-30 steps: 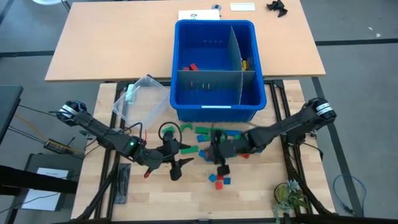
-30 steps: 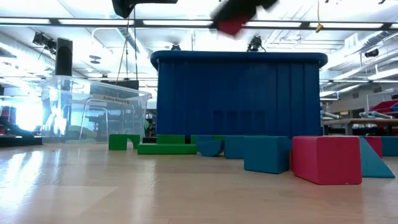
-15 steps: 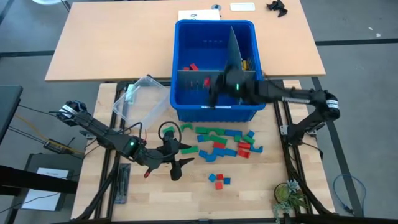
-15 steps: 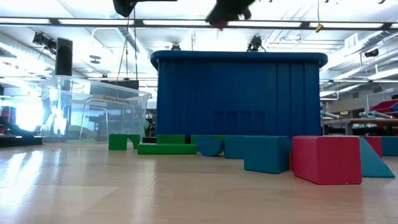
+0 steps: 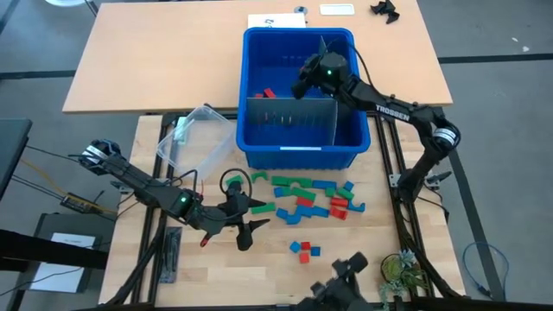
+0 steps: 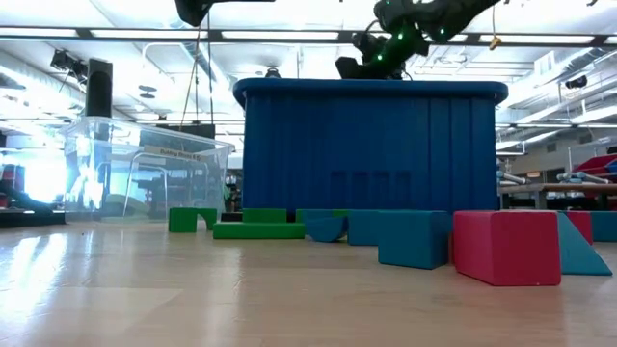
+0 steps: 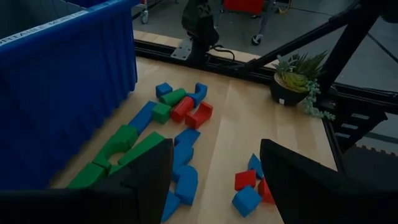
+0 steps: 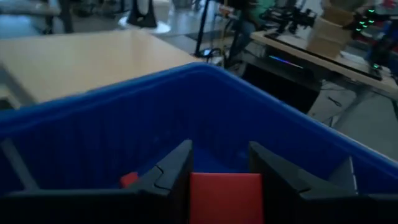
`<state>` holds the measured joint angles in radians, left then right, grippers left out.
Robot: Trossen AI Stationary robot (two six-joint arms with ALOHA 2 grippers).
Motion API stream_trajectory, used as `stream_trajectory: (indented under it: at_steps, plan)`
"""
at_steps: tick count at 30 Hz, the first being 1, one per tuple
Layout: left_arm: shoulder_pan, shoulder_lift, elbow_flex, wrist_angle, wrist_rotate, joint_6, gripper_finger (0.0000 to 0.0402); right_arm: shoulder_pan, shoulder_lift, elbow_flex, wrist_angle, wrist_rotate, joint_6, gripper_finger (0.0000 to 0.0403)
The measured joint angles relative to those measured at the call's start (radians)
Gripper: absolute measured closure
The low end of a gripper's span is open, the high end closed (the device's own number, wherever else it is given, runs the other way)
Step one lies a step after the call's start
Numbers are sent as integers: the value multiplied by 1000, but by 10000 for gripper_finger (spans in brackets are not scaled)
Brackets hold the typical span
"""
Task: Sort blocks
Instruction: Put the red block into the blue bin
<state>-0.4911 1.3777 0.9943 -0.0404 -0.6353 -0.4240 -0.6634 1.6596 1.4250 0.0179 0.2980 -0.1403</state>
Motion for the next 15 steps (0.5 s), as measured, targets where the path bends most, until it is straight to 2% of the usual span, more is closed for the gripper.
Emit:
stream_trajectory:
  at_steps: [3,8,11,15]
  plan:
    - [0,0,0,0,0,0,154,-16,9,0,8,3,22,201]
    - [0,0,0,0,0,0,154,2,-21,0,6,4,-44,119]
    - [0,0,0,-1,0,0,154,37,-58,0,7,4,-85,95]
    - [0,0,0,-1,0,0,154,110,-117,0,-17,4,-125,87]
